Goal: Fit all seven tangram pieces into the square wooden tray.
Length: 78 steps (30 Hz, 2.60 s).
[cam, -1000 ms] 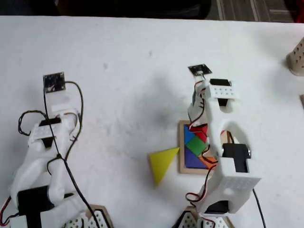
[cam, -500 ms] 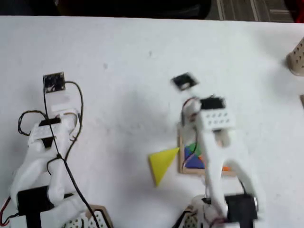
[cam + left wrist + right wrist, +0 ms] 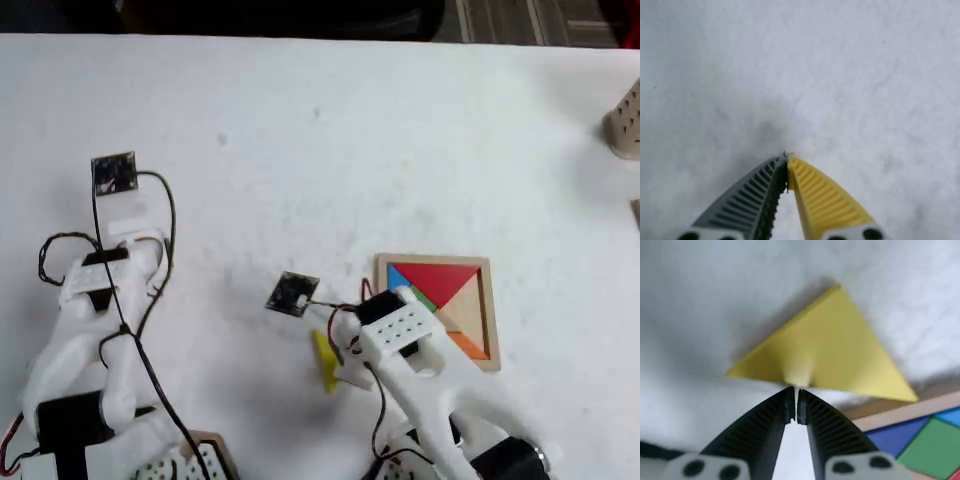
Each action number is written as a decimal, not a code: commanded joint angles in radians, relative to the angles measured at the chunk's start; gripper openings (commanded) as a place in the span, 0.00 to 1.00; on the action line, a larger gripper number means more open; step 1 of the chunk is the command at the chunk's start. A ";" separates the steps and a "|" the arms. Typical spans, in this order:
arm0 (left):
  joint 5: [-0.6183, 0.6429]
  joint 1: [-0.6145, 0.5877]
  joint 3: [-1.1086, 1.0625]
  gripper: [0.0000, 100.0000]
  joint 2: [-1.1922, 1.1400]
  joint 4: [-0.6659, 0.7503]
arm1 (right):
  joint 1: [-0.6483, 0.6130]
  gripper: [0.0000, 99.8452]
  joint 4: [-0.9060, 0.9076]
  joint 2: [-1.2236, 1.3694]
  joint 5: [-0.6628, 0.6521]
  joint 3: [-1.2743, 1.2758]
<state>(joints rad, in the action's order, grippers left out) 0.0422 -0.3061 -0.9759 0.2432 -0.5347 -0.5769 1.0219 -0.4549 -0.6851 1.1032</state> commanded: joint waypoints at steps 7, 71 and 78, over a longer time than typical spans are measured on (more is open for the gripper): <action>-0.011 -0.015 0.032 0.02 -0.001 0.028 | -0.012 0.02 -0.119 0.099 0.207 -0.195; -0.011 -0.015 0.032 0.02 -0.001 0.028 | -0.045 0.18 0.349 0.839 0.342 -1.336; -0.011 -0.015 0.032 0.02 -0.001 0.028 | -0.012 0.27 0.358 0.992 0.230 -1.315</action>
<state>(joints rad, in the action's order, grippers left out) 0.0422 -0.3061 -0.9759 0.2432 -0.5347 -0.6030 1.3686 0.5148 -0.3890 -0.1857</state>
